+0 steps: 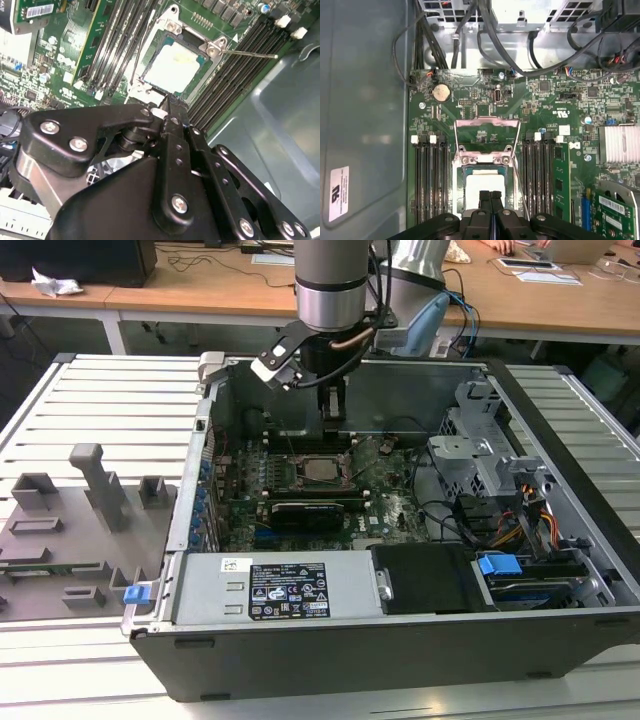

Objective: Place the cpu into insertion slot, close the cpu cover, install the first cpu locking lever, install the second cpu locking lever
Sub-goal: 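Close the cpu cover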

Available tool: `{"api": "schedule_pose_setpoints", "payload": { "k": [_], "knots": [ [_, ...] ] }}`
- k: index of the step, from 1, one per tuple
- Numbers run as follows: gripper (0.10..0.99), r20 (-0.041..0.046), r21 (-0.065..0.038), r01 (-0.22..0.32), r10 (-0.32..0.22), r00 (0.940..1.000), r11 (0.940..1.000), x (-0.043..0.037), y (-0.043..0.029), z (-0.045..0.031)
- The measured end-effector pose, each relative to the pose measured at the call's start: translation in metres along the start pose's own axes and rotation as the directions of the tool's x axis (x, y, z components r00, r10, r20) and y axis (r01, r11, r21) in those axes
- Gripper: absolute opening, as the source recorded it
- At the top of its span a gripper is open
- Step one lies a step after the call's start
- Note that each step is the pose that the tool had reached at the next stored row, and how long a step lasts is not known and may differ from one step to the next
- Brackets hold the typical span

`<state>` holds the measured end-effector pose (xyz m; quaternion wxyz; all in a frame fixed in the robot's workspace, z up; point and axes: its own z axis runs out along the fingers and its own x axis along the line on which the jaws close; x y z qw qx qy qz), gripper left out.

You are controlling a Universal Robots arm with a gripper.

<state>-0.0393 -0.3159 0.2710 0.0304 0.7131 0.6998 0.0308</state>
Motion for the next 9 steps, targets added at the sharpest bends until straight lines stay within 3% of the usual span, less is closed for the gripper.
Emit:
{"api": "schedule_pose_setpoints", "payload": {
  "k": [1,6,9],
  "knots": [
    [0.106,0.0000,0.000,0.000,0.000,1.0000,1.0000,0.0000,0.0003,-0.0038],
    [0.106,0.0000,0.000,0.000,0.000,1.0000,1.0000,0.0000,0.0008,-0.0043],
    [0.106,0.0001,0.000,0.000,0.000,1.0000,1.0000,0.0001,0.0071,-0.0038]
  ]
}}
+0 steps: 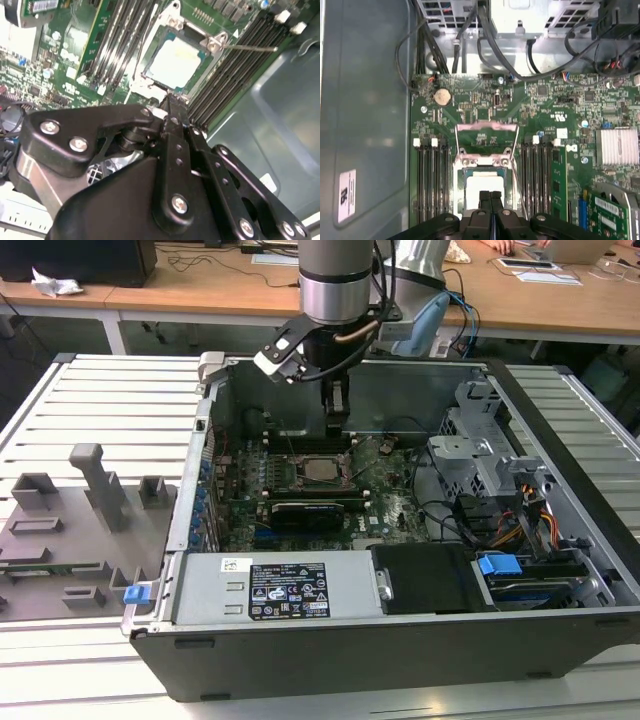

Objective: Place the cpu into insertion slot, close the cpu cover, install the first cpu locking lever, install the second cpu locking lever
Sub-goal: 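Close the cpu cover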

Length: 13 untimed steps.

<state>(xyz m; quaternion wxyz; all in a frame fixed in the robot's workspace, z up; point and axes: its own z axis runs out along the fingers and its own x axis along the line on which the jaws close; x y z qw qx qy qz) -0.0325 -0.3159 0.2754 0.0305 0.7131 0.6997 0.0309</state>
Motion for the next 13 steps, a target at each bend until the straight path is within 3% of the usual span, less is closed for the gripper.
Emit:
{"api": "schedule_pose_setpoints", "payload": {
  "k": [4,9,13],
  "knots": [
    [0.106,0.0019,0.000,0.000,0.000,1.0000,1.0000,0.0001,0.0037,-0.0097],
    [0.106,0.0026,0.001,0.000,0.000,1.0000,1.0000,0.0005,0.0245,-0.0081],
    [0.106,0.0028,0.005,0.000,0.000,1.0000,1.0000,0.0007,0.0340,-0.0058]
  ]
}}
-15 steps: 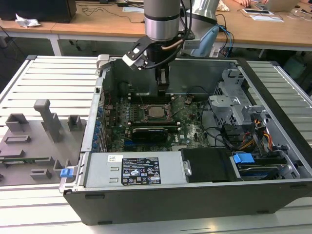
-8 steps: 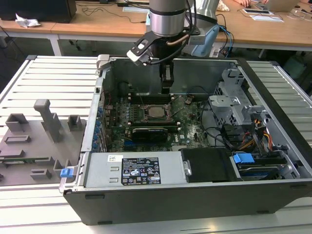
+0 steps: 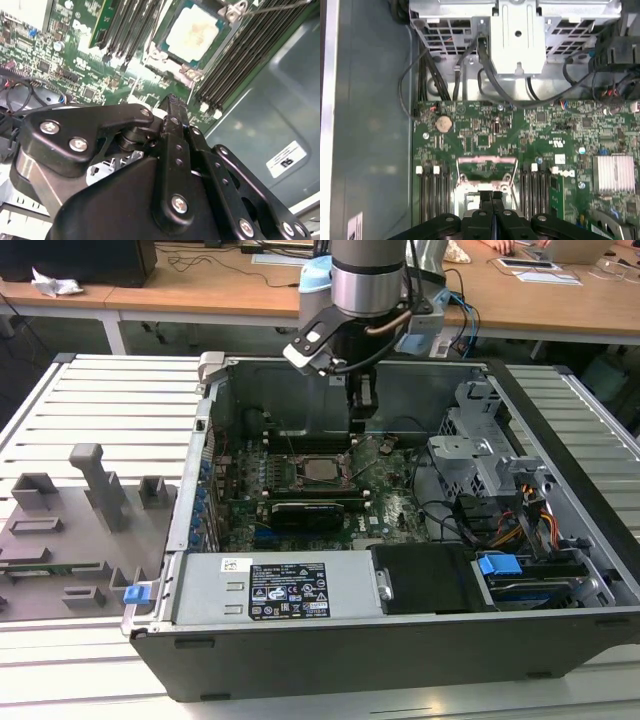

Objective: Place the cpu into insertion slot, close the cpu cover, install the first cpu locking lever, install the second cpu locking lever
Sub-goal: 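Close the cpu cover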

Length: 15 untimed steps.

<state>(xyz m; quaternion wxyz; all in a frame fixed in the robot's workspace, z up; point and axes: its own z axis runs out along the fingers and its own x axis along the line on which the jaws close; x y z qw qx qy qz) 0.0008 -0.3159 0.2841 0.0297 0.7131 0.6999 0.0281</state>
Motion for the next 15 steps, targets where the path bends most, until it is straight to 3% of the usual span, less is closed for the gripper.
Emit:
{"api": "schedule_pose_setpoints", "payload": {
  "k": [8,15],
  "knots": [
    [0.106,0.0002,0.006,0.000,0.000,1.0000,1.0000,0.0003,0.0136,0.0045],
    [0.106,0.0002,0.008,0.000,0.000,1.0000,1.0000,0.0003,0.0183,0.0060]
  ]
}}
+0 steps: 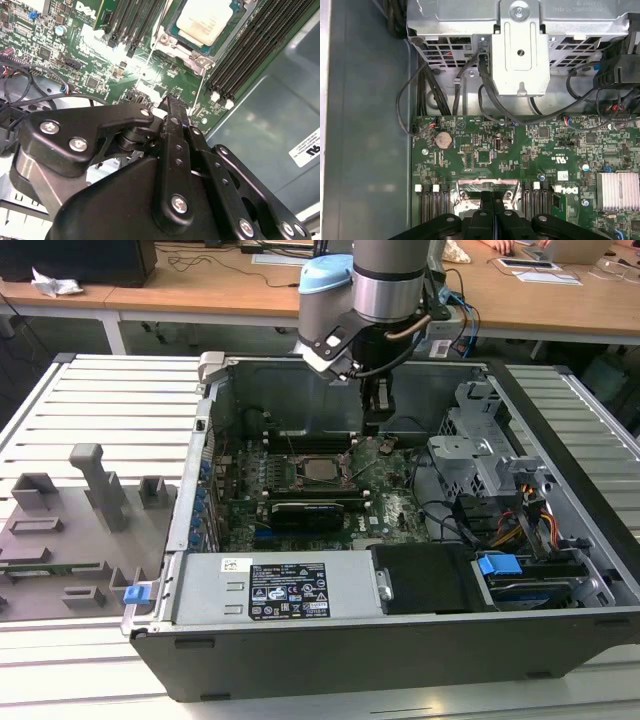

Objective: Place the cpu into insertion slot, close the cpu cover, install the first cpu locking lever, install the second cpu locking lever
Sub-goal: 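Close the cpu cover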

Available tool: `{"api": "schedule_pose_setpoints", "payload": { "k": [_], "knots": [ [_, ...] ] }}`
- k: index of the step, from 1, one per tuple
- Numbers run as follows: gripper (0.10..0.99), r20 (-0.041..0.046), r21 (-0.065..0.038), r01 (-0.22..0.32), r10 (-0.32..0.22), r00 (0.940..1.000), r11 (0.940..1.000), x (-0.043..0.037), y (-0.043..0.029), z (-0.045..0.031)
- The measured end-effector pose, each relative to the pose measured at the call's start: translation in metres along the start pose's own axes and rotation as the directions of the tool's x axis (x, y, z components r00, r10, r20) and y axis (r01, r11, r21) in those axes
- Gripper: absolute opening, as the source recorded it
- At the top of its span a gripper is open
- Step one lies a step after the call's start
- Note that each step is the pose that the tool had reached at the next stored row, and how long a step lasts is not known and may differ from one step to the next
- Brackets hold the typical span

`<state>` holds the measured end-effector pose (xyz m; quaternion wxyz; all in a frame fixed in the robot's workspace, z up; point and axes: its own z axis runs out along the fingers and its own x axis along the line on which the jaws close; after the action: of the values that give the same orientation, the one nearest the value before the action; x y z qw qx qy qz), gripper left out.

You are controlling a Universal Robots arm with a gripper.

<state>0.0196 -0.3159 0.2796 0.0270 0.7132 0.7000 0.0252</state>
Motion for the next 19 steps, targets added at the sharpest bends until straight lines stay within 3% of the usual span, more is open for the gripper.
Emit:
{"api": "schedule_pose_setpoints", "payload": {
  "k": [8,13,19],
  "knots": [
    [0.106,0.0003,0.004,0.000,0.000,1.0000,1.0000,0.0002,0.0084,0.0011],
    [0.106,0.0004,0.010,0.000,0.000,1.0000,0.9999,0.0004,0.0202,0.0040],
    [0.106,0.0006,0.011,0.000,0.000,1.0000,0.9999,0.0004,0.0212,0.0096]
  ]
}}
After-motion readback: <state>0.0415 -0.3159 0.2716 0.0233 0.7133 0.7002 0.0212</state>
